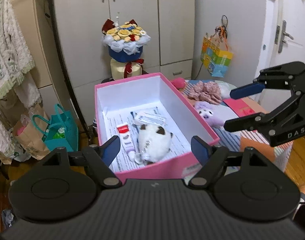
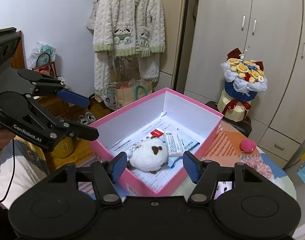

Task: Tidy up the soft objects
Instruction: 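Move the left tool toward the red-and-gold envelope on the table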

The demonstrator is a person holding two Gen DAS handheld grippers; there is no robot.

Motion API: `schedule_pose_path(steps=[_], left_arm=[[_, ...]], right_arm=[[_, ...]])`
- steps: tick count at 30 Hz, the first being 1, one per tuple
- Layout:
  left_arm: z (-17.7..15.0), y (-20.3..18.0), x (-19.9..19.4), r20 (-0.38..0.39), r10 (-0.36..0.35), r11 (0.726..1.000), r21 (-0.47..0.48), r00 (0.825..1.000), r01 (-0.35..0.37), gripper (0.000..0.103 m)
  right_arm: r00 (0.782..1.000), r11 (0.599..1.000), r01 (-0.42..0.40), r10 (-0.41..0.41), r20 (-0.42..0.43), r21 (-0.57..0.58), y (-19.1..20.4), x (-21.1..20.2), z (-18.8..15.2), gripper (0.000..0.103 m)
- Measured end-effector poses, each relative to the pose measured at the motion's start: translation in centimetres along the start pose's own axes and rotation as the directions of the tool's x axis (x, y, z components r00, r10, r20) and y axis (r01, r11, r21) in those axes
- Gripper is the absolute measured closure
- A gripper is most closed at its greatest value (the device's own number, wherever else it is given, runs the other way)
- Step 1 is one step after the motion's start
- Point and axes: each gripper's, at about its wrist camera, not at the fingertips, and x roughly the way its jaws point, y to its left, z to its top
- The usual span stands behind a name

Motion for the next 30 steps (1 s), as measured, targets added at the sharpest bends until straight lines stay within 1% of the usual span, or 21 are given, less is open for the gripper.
schedule_pose_path(steps=[2, 4, 6, 7, 11, 12, 18, 22, 25, 30], left_arm=[[-0.1, -0.5, -0.1, -0.014, -0.016, 1.000, 0.002, 1.000, 0.016, 0.025], [-0.3, -1.0, -0.1, -0.024, -0.033, 0.999, 0.004, 0.999, 0.033, 0.021], [-0.5, -1.7, -0.4, -0.025, -0.040, 0.999, 0.007, 0.999, 0.041, 0.018], [-0.5, -2.1, -0.4, -0.025, -0.043, 0.999, 0.012, 0.999, 0.044, 0.017], [-0.6, -3.9, -0.6, -0.021, -0.072, 0.997, 0.024, 0.997, 0.072, 0.009], [-0.5, -4.4, -0.5, -0.021, -0.085, 0.996, 0.026, 0.996, 0.085, 0.008], [0.2, -8.6, 0.8, -0.029, -0.156, 0.984, 0.082, 0.987, 0.157, 0.008], [1.4, -11.5, 2.3, -0.024, -0.226, 0.969, 0.102, 0.974, 0.227, 0.008], [2.3, -13.3, 3.6, -0.028, -0.272, 0.958, 0.082, 0.962, 0.273, 0.009], [3.4, -16.3, 7.1, -0.054, -0.336, 0.940, 0.051, 0.940, 0.338, 0.010]], right_arm=[[1.000, 1.000, 0.005, -0.005, 0.003, 0.000, 0.1, -0.8, -0.4, 0.032], [1.000, 1.000, 0.012, -0.012, 0.006, -0.002, 0.1, -1.4, -0.8, 0.028], [1.000, 1.000, 0.020, -0.020, 0.008, -0.004, 0.1, -2.1, -1.3, 0.020], [1.000, 1.000, 0.023, -0.023, 0.008, -0.002, 0.2, -2.3, -1.6, 0.018], [0.999, 0.999, 0.032, -0.032, -0.002, 0.013, -0.2, -3.2, -3.1, 0.016], [0.999, 0.999, 0.039, -0.039, -0.004, 0.020, -0.5, -3.5, -3.7, 0.014], [0.997, 0.994, 0.072, -0.071, -0.010, 0.082, -2.7, -5.1, -7.3, 0.012], [0.992, 0.987, 0.127, -0.126, -0.018, 0.096, -4.4, -6.2, -9.4, 0.012], [0.986, 0.979, 0.164, -0.163, -0.020, 0.123, -6.3, -7.0, -10.9, 0.010], [0.973, 0.958, 0.229, -0.227, -0.034, 0.170, -9.3, -7.4, -13.4, 0.009]])
